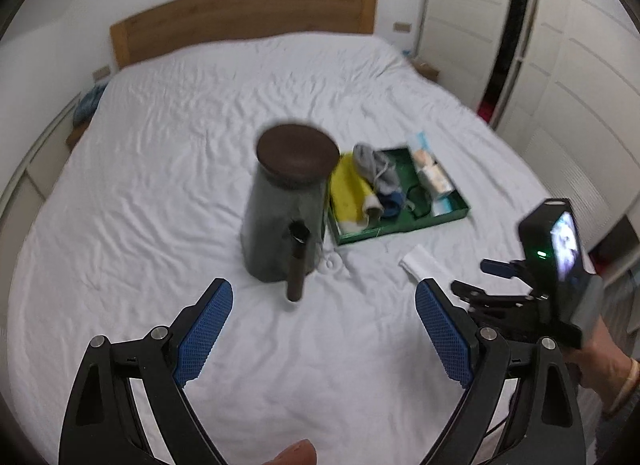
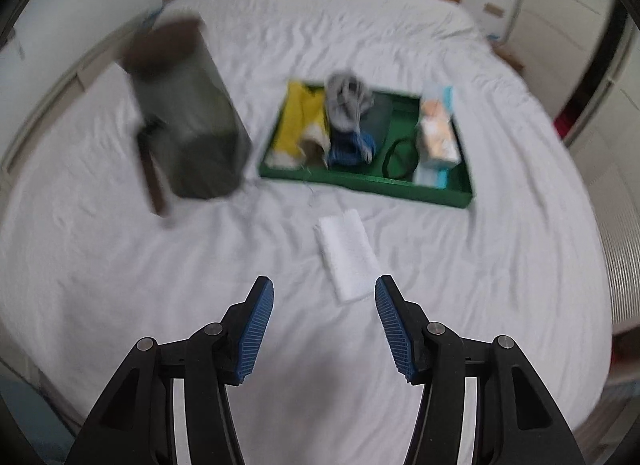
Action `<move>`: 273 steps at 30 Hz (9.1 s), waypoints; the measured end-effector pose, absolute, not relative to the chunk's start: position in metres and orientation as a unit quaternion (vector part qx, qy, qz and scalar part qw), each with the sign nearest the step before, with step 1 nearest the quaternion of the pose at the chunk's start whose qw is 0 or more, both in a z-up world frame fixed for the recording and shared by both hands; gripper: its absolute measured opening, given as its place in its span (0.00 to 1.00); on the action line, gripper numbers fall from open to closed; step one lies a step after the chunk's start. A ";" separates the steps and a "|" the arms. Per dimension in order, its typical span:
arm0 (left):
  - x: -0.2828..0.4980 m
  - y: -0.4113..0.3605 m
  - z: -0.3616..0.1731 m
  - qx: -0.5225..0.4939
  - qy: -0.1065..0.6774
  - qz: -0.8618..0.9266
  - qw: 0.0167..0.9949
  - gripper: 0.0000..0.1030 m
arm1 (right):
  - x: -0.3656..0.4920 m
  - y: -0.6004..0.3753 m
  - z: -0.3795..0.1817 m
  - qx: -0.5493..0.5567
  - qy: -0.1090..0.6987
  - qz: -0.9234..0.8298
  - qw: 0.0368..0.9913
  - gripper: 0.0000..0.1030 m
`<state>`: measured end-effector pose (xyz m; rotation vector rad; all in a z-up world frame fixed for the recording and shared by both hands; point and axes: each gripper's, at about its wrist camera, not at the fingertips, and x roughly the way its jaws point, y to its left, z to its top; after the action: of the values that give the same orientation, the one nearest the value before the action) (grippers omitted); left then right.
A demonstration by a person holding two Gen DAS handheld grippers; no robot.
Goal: Organize soft objects
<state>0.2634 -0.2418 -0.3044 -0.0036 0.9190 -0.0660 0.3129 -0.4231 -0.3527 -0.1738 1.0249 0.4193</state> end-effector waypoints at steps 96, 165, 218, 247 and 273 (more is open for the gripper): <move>0.145 -0.147 -0.190 0.026 0.344 -0.042 0.938 0.99 | 0.077 -0.377 -0.154 -0.036 0.379 0.167 0.909 0.74; 0.118 -0.159 -0.183 0.026 0.461 -0.059 0.885 0.99 | 0.062 -0.373 -0.121 -0.124 0.399 0.221 0.881 0.77; 0.087 -0.137 -0.104 0.008 0.312 -0.016 0.950 0.99 | 0.018 -0.346 -0.103 -0.142 0.336 0.240 0.900 0.77; 0.092 -0.130 -0.109 0.010 0.324 -0.012 0.946 0.99 | 0.019 -0.343 -0.104 -0.145 0.337 0.248 0.897 0.77; 0.103 -0.127 -0.116 0.012 0.331 -0.017 0.943 0.99 | 0.026 -0.339 -0.109 -0.139 0.341 0.246 0.897 0.77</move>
<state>0.1031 -0.1267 -0.1164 0.0253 0.6758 -0.0355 0.0260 -0.3386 -0.1093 -0.2875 0.7063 0.5094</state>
